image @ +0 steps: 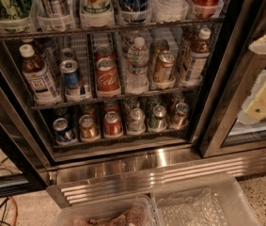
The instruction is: Pick 7up can from top shelf of fridge
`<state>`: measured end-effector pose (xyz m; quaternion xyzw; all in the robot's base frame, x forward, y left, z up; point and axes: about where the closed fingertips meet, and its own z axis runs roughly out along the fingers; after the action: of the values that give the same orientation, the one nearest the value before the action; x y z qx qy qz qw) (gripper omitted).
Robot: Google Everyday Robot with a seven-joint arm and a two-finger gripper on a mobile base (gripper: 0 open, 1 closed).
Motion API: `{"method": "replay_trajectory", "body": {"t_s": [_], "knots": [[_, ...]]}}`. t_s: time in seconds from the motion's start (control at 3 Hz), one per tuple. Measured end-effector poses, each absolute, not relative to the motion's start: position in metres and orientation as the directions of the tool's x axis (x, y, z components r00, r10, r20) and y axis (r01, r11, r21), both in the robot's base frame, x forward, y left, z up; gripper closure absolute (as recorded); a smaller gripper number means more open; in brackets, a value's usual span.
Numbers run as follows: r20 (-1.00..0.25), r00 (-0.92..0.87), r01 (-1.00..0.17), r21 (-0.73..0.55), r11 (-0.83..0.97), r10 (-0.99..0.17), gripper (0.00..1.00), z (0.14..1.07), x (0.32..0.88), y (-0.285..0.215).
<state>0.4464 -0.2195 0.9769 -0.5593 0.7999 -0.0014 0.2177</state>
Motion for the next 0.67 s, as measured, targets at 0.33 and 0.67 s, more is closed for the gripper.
{"method": "replay_trajectory", "body": {"t_s": [0.33, 0.67], "knots": [[-0.518, -0.27, -0.874, -0.222, 0.432, -0.812, 0.0, 0.99, 0.459, -0.193], [-0.68, -0.237, -0.861, -0.184, 0.474, -0.694, 0.0, 1.013, 0.476, -0.164]]}}
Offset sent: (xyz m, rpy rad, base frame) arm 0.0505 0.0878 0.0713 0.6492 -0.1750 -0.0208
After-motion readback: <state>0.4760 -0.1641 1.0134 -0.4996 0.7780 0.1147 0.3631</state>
